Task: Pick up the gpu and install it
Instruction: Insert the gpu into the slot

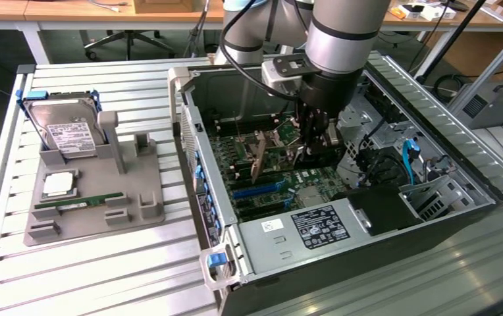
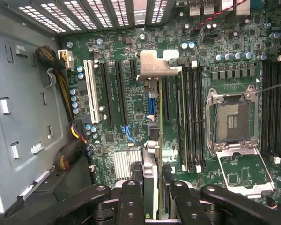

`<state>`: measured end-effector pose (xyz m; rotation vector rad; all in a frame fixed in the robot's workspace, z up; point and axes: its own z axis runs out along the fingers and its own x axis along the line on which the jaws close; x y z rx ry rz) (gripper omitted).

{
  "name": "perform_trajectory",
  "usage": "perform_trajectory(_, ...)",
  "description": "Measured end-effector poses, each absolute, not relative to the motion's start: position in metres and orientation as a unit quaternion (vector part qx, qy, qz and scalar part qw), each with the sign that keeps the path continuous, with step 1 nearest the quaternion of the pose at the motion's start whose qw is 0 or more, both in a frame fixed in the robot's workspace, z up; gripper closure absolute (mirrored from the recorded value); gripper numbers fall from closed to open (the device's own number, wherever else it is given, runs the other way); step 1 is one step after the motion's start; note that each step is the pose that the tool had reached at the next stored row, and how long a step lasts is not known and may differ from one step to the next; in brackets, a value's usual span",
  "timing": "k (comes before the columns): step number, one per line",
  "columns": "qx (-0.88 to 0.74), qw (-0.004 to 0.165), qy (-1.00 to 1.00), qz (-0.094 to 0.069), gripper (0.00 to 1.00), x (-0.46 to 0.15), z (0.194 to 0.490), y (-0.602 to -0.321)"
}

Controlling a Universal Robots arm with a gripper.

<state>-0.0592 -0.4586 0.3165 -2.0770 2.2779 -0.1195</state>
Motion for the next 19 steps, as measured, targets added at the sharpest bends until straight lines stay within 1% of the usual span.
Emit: perform_trajectory(19, -0.673, 0.028, 0.738, -0.039, 0.73, -0.0649, 0.3142, -0.4633)
